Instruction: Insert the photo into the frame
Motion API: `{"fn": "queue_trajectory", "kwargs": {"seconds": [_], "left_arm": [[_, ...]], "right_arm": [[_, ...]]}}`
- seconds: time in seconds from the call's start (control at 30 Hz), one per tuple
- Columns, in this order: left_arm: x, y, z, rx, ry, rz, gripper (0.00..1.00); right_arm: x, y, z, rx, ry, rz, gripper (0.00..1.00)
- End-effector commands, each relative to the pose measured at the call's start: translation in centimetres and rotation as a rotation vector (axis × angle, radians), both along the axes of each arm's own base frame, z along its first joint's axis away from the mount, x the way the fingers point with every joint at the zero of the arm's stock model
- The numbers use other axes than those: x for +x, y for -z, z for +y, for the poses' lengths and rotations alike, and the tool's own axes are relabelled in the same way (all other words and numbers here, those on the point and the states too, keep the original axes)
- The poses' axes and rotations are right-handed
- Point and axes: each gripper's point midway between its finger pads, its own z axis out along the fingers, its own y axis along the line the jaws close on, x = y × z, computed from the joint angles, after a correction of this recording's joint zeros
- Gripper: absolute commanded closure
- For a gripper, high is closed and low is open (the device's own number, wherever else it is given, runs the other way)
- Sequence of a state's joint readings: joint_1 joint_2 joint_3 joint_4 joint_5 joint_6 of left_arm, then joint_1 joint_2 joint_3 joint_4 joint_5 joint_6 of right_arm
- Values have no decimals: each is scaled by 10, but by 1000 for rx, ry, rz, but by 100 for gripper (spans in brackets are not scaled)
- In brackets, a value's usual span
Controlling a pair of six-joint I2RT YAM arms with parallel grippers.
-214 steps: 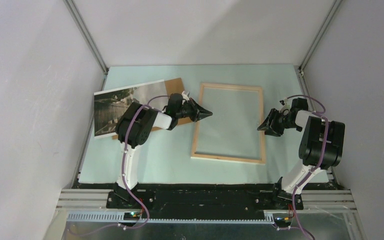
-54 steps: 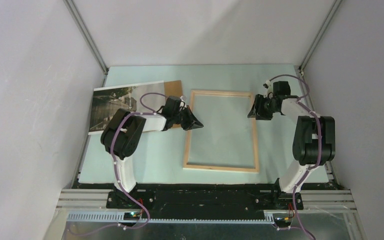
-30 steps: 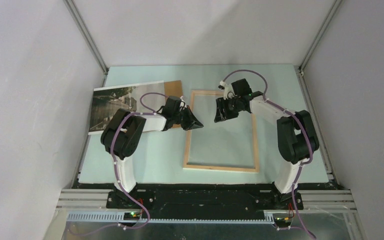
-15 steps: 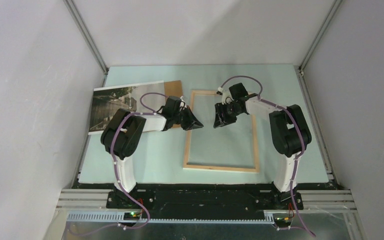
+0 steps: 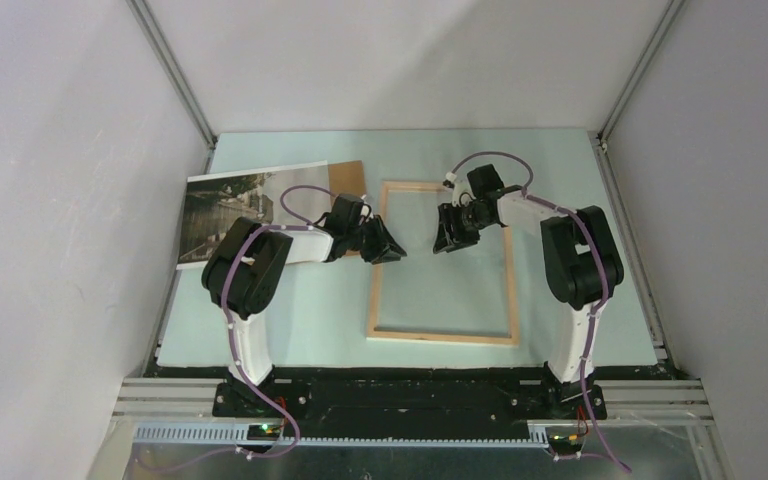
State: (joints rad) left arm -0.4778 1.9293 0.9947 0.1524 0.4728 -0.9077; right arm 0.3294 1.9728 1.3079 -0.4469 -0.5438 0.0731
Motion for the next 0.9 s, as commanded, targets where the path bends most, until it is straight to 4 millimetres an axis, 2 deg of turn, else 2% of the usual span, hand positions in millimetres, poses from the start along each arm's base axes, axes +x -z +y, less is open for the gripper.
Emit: {"fn": "queue_trajectory", "kwargs": {"seconds": [0.0, 0.2, 0.57, 0.87], "left_arm": [[-4, -9, -2, 30, 37, -31, 70], [-4, -14, 1, 46, 43, -43, 61], [-3, -17, 11, 109, 69, -46, 36], [0, -29, 22, 147, 69, -77, 18]], "right_arm": [[9, 2, -6, -19, 18, -2, 52], [9, 5, -8, -28, 22, 5, 52], [10, 11, -14, -39, 33, 16, 53], [11, 9, -17, -37, 42, 16, 53]]}}
